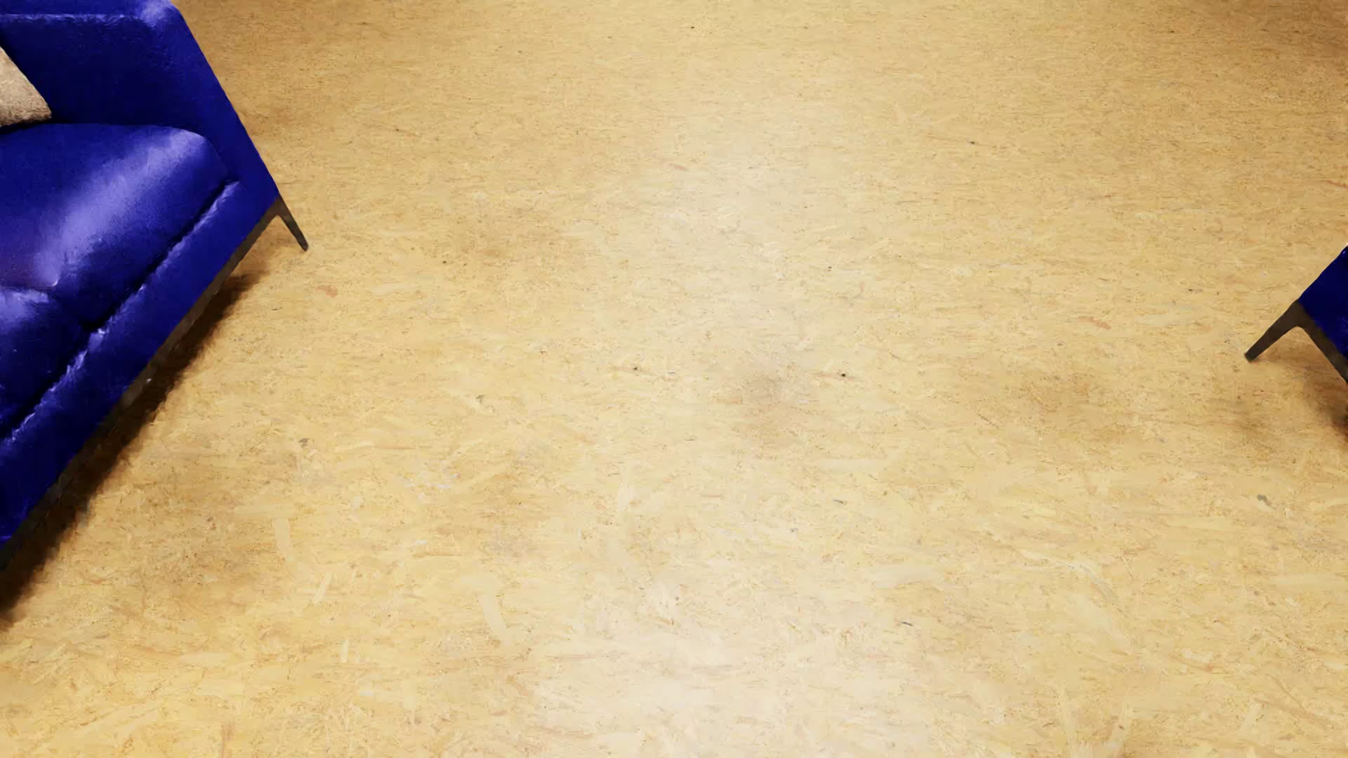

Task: Move towards white chair

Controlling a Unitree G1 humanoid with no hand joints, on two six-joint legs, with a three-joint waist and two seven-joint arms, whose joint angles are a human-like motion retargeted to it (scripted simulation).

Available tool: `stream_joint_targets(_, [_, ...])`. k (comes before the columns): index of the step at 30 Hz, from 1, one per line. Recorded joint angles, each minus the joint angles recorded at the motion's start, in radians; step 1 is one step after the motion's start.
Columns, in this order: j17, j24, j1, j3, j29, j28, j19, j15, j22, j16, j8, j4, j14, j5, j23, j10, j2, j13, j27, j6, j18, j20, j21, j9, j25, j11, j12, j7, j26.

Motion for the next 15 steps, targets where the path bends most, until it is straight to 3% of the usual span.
stream_joint_targets(1, [-0.003,0.0,-0.025,0.026,0.0,0.0,0.0,-0.024,0.002,-0.003,0.0,-0.01,0.016,-0.004,0.013,0.014,-0.027,0.006,0.0,-0.001,0.0,-0.005,-0.067,-0.004,0.0,0.023,-0.008,0.0,0.0])
stream_joint_targets(2, [0.002,0.0,-0.016,-0.031,0.0,0.0,0.0,-0.075,-0.008,0.001,0.0,-0.025,0.009,-0.006,0.009,0.026,0.012,0.038,0.0,-0.015,0.0,-0.002,-0.096,-0.018,0.0,-0.065,0.013,0.0,0.0])
stream_joint_targets(3, [-0.005,0.0,-0.022,0.005,0.0,0.0,0.0,-0.201,-0.017,0.005,0.0,-0.018,0.021,0.002,0.005,0.036,-0.041,0.034,0.0,-0.003,0.0,-0.005,-0.074,-0.002,0.0,0.266,0.0,0.0,0.0])
stream_joint_targets(4, [-0.005,0.0,-0.015,0.002,0.0,0.0,0.0,-0.226,-0.033,0.008,0.0,-0.023,0.012,-0.001,0.006,0.053,-0.087,0.045,0.0,-0.004,0.0,-0.01,-0.08,0.008,0.0,0.334,-0.002,0.0,0.0])
stream_joint_targets(5, [-0.007,0.0,0.015,-0.011,0.0,0.0,0.0,-0.217,-0.061,0.013,0.0,-0.034,-0.042,-0.013,-0.004,0.037,-0.156,0.055,0.0,-0.013,0.0,0.017,-0.075,0.023,0.0,0.455,0.0,0.0,0.0])
stream_joint_targets(6, [0.007,0.0,0.062,-0.014,0.0,0.0,0.0,-0.19,-0.064,0.028,0.0,-0.046,-0.067,-0.028,0.021,0.044,-0.199,0.065,0.0,-0.027,0.0,-0.025,-0.096,0.057,0.0,0.574,-0.018,0.0,0.0])
stream_joint_targets(8, [0.015,0.0,0.113,-0.096,0.0,0.0,0.0,-0.174,-0.068,0.032,0.0,-0.018,-0.115,-0.031,0.013,0.03,-0.31,0.095,0.0,-0.019,0.0,-0.024,-0.089,0.064,0.0,0.706,-0.044,0.0,0.0])
stream_joint_targets(9, [0.008,0.0,0.117,-0.137,0.0,0.0,0.0,-0.168,-0.06,0.025,0.0,-0.005,-0.142,-0.031,0.017,0.014,-0.387,0.102,0.0,0.0,0.0,-0.017,-0.079,0.055,0.0,0.689,-0.07,0.0,0.0])
stream_joint_targets(15, [-0.001,0.0,0.36,-0.248,0.0,0.0,0.0,0.042,-0.104,0.031,0.0,0.032,-0.356,-0.058,0.103,-0.065,-0.61,0.148,0.0,0.008,0.0,0.038,-0.099,0.077,0.0,0.388,-0.15,0.0,0.0])
